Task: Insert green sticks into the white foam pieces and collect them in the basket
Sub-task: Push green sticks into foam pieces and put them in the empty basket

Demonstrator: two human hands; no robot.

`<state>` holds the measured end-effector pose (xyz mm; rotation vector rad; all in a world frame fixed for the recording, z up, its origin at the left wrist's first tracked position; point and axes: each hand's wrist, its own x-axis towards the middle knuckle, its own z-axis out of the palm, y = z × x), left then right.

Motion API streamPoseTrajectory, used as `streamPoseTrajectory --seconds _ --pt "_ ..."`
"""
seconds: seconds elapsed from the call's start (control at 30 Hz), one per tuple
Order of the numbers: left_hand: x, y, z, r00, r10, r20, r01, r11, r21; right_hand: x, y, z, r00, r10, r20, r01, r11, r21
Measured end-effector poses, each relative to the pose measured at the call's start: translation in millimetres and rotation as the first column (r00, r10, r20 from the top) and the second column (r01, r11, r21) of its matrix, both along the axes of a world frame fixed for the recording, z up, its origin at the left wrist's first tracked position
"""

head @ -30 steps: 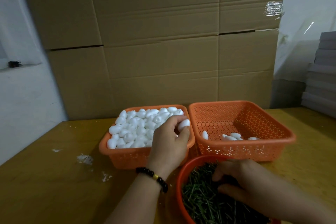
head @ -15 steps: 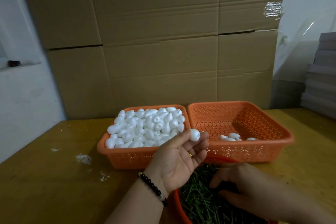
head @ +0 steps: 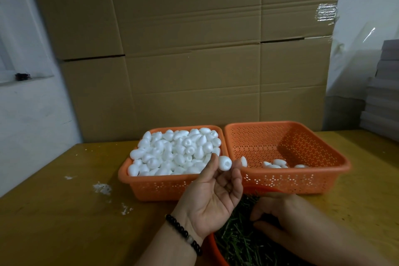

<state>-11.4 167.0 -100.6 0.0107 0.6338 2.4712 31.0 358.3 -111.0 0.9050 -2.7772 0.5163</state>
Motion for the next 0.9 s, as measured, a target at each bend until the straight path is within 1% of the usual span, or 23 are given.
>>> streamPoseTrajectory --seconds 0.1,0.27,0.43,0.57,0.77,0.9 --pt "-0.1 -0.2 -1.8 1.0 -0.008 -0.005 0.008 1.0 0.0 2.8 -1.4 0.9 1.0 -0.009 -0.014 0.009 1.0 -0.028" --pt "-0.3 0.5 -5.4 0.999 0.006 -0.039 -0.008 0.999 -0.047 7.7 -4.6 2.5 0.998 -0.037 -0.051 0.032 0.995 -0.095" --pt "1.1 2.4 -4.3 0.998 -0.002 -0.058 0.0 0.999 -0.043 8.8 -6.6 4.0 0.994 -0.075 -0.084 0.059 0.982 -0.179" --pt "1.5 2.2 -5.4 0.998 0.014 -0.064 -0.018 0.999 -0.051 4.8 -9.0 8.0 0.986 -0.128 -0.104 0.107 0.977 -0.187" --pt "0.4 1.8 -8.0 0.997 0.032 -0.064 -0.034 0.999 -0.039 1.6 -6.4 11.7 0.971 -0.22 -0.098 0.187 0.946 -0.266" --pt "1.0 2.0 -7.6 0.997 0.031 -0.067 -0.034 0.998 -0.045 -1.1 -11.3 7.0 0.961 -0.245 -0.126 0.185 0.914 -0.362"
